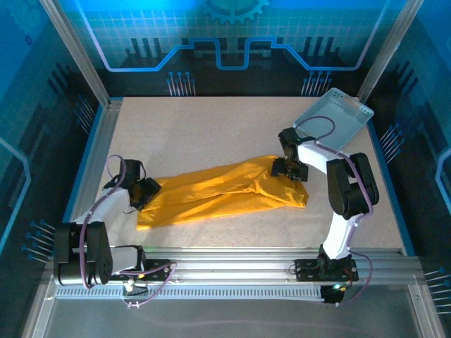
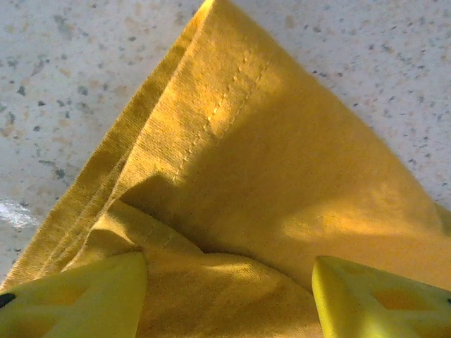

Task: Fold the inside-out t-shirt

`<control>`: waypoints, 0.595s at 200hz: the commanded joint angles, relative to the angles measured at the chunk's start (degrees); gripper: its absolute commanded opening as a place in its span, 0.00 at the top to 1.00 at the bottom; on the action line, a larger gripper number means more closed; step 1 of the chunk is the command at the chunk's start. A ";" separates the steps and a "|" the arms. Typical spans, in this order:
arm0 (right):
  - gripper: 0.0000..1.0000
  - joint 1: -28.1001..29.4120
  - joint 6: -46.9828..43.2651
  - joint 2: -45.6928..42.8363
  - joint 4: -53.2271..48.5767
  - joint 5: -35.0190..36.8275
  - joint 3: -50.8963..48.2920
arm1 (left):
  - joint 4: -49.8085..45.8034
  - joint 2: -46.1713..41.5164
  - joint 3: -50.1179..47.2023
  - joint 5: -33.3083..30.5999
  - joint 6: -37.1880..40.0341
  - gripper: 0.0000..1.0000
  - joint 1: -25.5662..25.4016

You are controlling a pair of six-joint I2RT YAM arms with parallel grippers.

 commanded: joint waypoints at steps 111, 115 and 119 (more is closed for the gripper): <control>1.00 0.71 2.35 -4.19 -2.79 4.61 -1.95 | 1.23 -1.05 -2.50 -0.64 -0.82 0.37 -0.76; 1.00 0.34 1.83 -4.98 -3.02 5.12 -2.10 | 1.21 -0.92 -2.42 -0.58 -0.92 0.38 -1.41; 1.00 -0.03 1.33 -5.69 -3.27 5.69 -2.13 | 1.28 -0.68 -2.33 -0.47 -1.06 0.38 -2.11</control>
